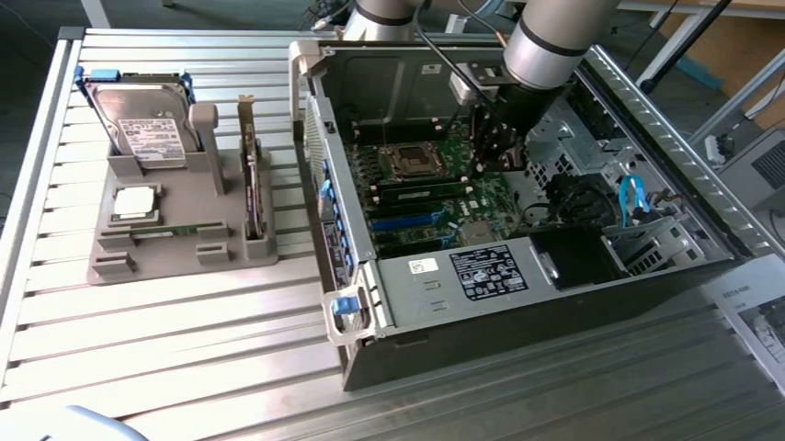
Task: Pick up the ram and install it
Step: 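Press down the ram until it locks into place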
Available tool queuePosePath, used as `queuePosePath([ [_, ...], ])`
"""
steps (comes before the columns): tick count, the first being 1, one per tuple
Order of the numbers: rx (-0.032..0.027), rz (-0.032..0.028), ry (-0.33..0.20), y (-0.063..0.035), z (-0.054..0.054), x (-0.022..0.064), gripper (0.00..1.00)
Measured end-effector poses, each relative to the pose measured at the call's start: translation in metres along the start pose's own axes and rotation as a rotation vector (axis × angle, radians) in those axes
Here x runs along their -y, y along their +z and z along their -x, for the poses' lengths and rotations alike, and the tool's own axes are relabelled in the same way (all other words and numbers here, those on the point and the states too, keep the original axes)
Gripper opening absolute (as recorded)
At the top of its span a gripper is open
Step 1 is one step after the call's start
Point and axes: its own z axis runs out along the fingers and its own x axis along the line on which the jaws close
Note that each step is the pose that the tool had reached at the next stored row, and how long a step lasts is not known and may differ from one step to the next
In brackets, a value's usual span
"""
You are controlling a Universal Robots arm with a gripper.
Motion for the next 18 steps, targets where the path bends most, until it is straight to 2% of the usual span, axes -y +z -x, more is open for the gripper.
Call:
queuePosePath([
  [18,-0.0006,-0.0009,0.000,0.0107,0.000,0.0001,0.10],
])
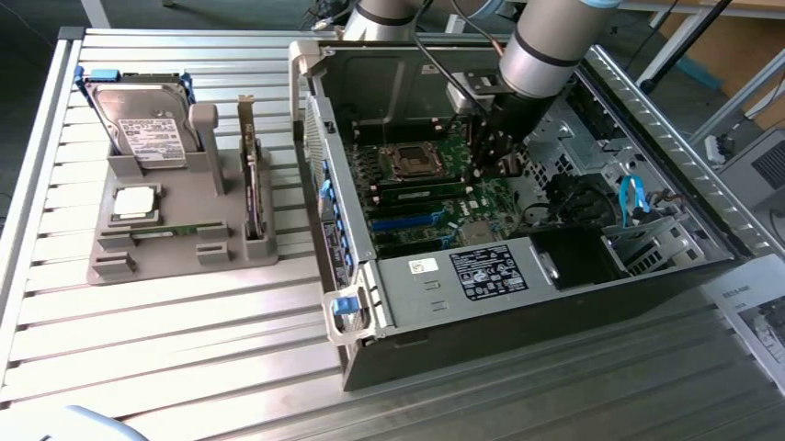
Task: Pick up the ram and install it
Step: 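Press down the ram until it locks into place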
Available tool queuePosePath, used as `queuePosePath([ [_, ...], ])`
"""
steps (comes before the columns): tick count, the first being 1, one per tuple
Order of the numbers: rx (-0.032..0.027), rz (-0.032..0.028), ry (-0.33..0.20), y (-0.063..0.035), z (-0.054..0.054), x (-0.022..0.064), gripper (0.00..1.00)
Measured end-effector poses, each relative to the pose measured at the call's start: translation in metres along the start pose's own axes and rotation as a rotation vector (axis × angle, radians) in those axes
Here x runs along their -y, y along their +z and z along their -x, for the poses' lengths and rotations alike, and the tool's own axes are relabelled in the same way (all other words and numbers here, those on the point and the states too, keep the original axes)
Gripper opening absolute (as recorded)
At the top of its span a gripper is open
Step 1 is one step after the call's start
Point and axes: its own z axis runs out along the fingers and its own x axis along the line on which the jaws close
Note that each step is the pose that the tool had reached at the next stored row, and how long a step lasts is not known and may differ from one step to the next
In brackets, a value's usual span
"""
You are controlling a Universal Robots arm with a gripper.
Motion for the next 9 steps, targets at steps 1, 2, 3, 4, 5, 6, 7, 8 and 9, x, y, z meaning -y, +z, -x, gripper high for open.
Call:
queuePosePath([
  [1,0.0000,0.0000,0.000,0.0001,0.0000,0.0000,0.10],
  [2,0.0002,0.0000,0.000,0.0001,0.0000,0.0000,0.10],
  [3,0.0001,0.0000,0.000,0.0001,0.0000,0.0000,0.10],
  [4,0.0001,0.0000,0.000,0.0002,0.0000,0.0000,0.10],
  [5,0.0002,-0.0001,0.000,0.0004,0.0000,0.0000,0.10],
  [6,0.0002,0.0000,0.000,0.0006,0.0000,0.0000,0.10],
  [7,0.0002,0.0000,0.000,0.0006,0.0000,0.0000,0.10],
  [8,0.0000,0.0000,0.000,0.0006,0.0000,0.0000,0.10],
  [9,0.0001,0.0000,0.000,0.0007,0.0000,0.0000,0.10],
])
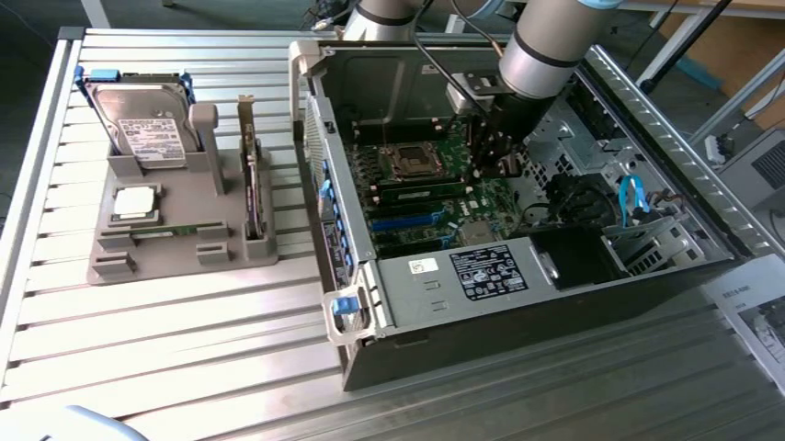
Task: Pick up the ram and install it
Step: 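Press down the ram until it locks into place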
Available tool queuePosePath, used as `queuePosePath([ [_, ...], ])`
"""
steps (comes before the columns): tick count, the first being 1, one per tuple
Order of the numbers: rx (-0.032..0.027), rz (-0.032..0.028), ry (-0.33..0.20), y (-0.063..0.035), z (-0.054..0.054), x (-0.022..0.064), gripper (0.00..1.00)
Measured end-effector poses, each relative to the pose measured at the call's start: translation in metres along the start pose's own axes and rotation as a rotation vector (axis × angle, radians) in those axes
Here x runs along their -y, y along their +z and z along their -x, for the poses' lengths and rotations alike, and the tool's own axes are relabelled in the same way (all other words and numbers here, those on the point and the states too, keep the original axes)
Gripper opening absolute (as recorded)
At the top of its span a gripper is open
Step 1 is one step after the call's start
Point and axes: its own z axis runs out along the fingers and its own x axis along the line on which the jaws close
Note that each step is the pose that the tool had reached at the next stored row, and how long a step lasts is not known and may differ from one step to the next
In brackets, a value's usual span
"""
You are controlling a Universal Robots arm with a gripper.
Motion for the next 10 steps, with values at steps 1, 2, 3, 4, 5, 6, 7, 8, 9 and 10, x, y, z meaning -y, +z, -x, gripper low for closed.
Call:
queuePosePath([
  [1,0.0000,0.0000,0.000,0.0000,0.0000,0.0000,0.10],
  [2,0.0002,-0.0001,0.000,0.0001,0.0001,0.0000,0.10],
  [3,0.0005,-0.0002,0.000,0.0002,0.0005,0.0000,0.10],
  [4,0.0004,-0.0002,0.000,0.0002,0.0010,0.0000,0.10],
  [5,0.0000,-0.0001,0.000,0.0001,0.0015,0.0000,0.10],
  [6,0.0000,-0.0001,0.000,0.0001,0.0016,0.0000,0.10],
  [7,0.0000,0.0000,0.000,0.0001,0.0016,0.0000,0.10],
  [8,0.0000,0.0000,0.000,0.0001,0.0016,0.0000,0.10],
  [9,0.0000,0.0000,0.000,0.0001,0.0016,0.0000,0.10],
  [10,0.0001,-0.0001,0.000,0.0001,0.0016,0.0000,0.10],
])
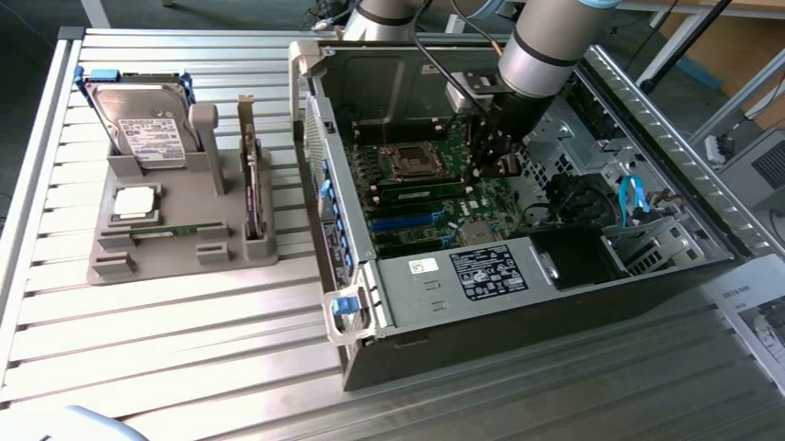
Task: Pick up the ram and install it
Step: 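Press down the ram until it locks into place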
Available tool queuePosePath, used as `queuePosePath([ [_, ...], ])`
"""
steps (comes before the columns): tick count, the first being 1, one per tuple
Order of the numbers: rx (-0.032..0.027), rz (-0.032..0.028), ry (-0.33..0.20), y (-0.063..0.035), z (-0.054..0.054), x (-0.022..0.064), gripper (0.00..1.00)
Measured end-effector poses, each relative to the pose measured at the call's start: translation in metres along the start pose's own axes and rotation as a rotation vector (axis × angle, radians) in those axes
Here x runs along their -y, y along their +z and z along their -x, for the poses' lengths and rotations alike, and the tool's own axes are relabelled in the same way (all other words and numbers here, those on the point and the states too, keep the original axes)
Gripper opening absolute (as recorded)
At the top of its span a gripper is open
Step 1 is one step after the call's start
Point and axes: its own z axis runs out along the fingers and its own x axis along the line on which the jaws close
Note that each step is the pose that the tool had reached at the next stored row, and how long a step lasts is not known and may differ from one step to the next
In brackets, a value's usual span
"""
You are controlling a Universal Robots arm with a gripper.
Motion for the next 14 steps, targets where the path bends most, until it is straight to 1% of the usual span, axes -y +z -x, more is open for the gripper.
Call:
queuePosePath([
  [14,0.0000,0.0000,0.000,0.0022,0.0000,0.0000,0.10],
])
